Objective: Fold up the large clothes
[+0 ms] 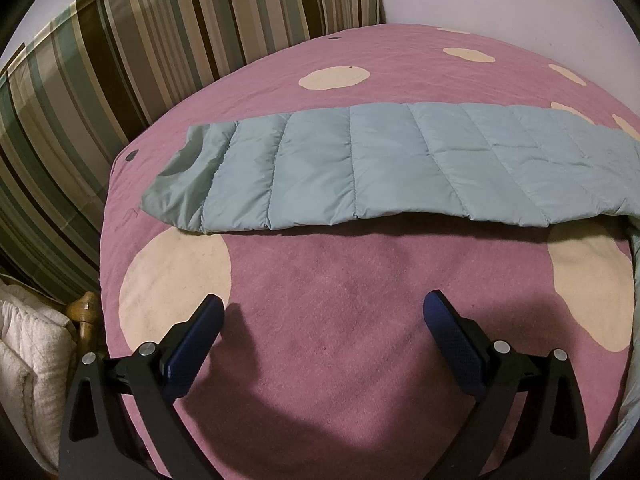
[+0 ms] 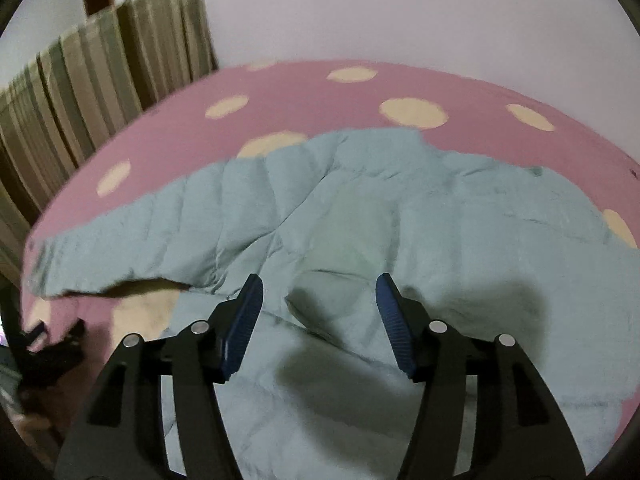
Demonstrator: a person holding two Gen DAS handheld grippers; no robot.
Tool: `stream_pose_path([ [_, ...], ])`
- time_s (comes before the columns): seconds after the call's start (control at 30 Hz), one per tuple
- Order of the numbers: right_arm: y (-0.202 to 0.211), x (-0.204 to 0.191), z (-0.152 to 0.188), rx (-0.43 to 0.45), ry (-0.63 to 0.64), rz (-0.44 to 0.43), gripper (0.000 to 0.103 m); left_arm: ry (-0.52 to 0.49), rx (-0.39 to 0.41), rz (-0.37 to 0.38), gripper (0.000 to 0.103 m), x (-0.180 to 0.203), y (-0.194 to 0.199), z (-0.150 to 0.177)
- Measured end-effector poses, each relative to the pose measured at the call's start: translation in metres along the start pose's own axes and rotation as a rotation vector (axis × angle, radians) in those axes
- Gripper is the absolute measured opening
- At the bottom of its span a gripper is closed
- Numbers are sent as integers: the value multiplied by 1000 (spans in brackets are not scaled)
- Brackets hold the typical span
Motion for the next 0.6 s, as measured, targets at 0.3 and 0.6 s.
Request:
stream_pose_path([
  [0.3,89,186,31,105,-368,202,29,0,-1,-1,99,0,0,0],
  [0.6,48,269,99,-16,-515,295,30,-13,4,-23,99,-1,2,-1],
])
Point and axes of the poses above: each gripper's, at about its wrist camera, not at the fingertips, and y roughly against the way its jaws point, x to its right, z to its underside, the point moved 10 cm from there along -y, roughly the way its jaws point, and after that the axes turned 10 degrees about -x, right-handed, at the moved point
